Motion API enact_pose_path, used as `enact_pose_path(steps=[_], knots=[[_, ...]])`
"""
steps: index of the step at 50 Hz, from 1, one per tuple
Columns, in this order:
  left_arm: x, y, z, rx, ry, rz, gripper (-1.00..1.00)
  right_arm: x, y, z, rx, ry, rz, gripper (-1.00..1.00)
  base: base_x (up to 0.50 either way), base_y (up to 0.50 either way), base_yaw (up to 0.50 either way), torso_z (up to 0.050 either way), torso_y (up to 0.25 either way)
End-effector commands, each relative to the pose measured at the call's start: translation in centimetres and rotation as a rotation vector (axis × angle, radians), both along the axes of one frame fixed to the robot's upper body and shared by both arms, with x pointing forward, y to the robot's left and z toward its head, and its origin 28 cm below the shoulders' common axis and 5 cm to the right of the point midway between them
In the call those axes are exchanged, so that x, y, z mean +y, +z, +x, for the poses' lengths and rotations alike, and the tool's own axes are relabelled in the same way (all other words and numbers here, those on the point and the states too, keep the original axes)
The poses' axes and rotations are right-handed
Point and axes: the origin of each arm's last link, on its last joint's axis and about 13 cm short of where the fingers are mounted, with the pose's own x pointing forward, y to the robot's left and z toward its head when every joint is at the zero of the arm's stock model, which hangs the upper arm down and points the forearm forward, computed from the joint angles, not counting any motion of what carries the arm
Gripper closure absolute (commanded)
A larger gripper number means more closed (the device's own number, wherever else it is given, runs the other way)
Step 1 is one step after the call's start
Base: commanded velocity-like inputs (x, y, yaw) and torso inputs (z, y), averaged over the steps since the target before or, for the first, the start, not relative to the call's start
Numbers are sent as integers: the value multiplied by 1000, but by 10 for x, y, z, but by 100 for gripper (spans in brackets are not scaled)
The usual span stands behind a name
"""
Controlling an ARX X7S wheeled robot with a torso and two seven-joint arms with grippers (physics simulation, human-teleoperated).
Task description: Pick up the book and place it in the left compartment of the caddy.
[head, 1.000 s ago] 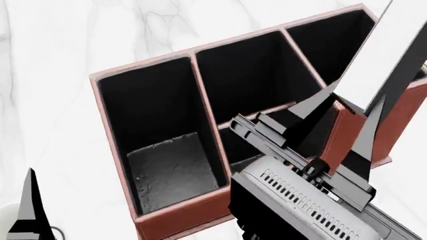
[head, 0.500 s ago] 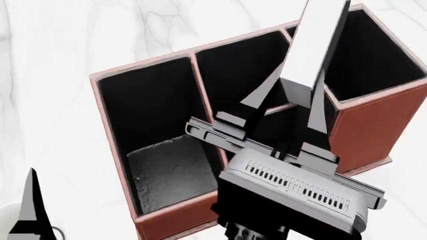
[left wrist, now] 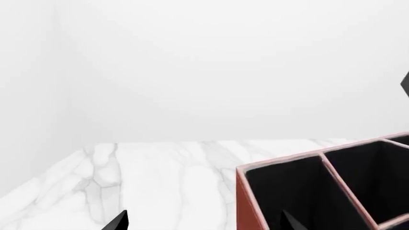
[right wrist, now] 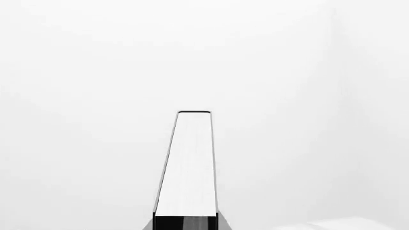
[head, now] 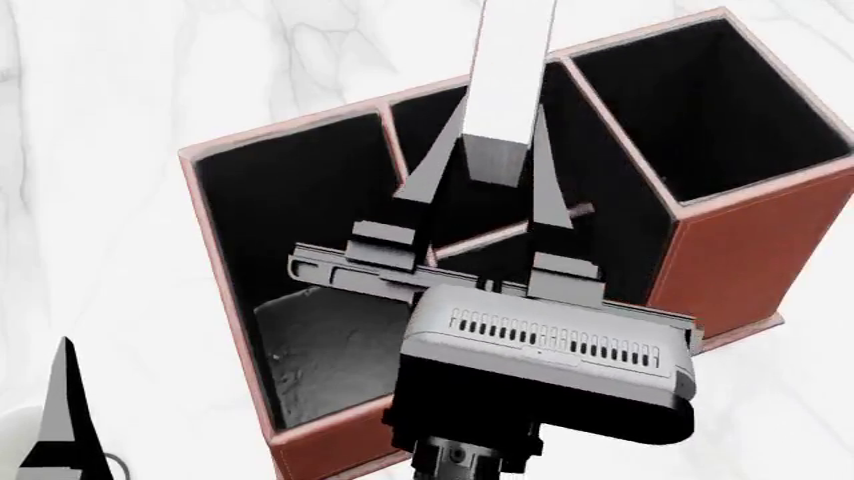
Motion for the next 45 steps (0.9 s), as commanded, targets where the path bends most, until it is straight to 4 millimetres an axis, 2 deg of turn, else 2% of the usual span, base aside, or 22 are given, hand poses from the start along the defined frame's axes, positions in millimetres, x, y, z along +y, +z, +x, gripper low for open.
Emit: enact_pose_path(steps=[1,24,45], knots=[[1,5,0,-10,-38,-33,-100,5,16,-8,-98,134,-28,100,0,0,0,0,0],[1,4,-1,-11,-38,-31,-100,10,19,-16,-25,283,-47,100,0,0,0,0,1],[1,4,0,-12,-36,-31,-100,6,30,-28,7,269,-145,100,0,0,0,0,1]])
